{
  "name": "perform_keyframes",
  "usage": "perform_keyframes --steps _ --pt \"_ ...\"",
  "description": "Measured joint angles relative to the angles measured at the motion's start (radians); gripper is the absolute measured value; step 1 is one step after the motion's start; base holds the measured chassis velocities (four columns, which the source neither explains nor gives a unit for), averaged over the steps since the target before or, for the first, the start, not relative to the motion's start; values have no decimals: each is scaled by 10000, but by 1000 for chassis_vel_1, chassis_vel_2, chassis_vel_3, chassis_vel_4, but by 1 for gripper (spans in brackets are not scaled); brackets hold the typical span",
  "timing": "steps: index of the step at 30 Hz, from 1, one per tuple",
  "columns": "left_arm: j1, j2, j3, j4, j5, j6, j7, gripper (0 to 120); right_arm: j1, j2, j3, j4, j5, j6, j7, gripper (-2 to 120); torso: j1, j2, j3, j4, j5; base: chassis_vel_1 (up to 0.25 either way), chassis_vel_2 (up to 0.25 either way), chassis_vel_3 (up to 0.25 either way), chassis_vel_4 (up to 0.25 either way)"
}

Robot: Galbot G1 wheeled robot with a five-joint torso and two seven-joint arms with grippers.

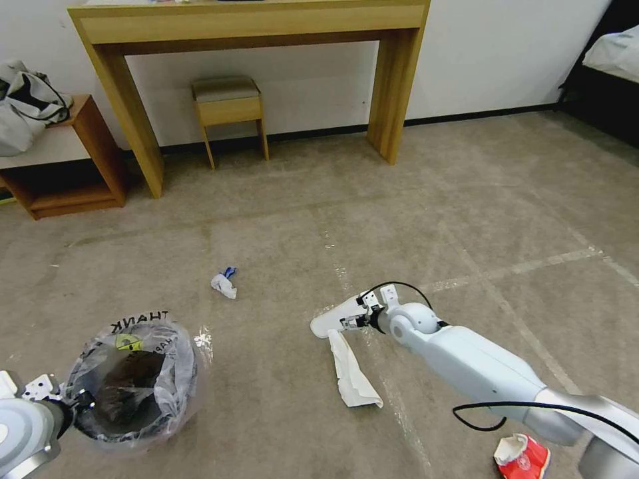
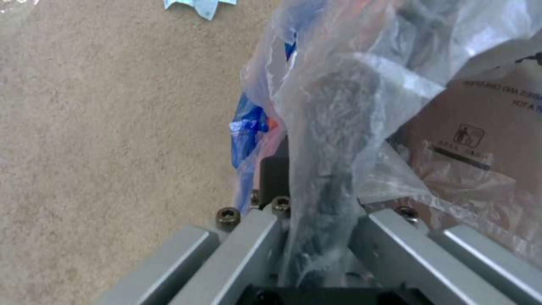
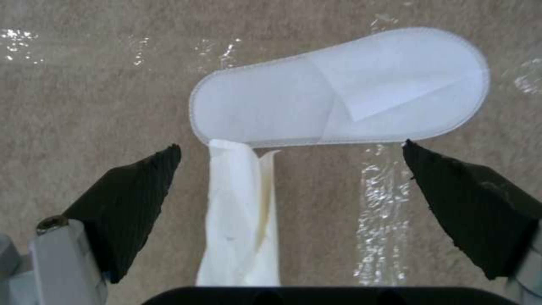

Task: Pick up the trash bin and place the garbage on the floor into it.

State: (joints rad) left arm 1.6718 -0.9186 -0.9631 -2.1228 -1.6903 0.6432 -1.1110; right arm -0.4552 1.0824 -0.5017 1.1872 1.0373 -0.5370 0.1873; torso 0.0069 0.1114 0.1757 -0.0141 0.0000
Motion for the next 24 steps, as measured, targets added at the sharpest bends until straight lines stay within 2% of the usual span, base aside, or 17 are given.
perform_keyframes --steps 10,24 --pt "-186 -55 219 220 170 -20 101 0 -524 118 128 185 199 -187 171 100 0 0 -1 -2 0 0 0 0 0" --pt "-206 -107 252 333 287 -22 231 0 -1069 121 425 18 171 -243 331 100 0 0 -1 -2 1 0 0 0 0"
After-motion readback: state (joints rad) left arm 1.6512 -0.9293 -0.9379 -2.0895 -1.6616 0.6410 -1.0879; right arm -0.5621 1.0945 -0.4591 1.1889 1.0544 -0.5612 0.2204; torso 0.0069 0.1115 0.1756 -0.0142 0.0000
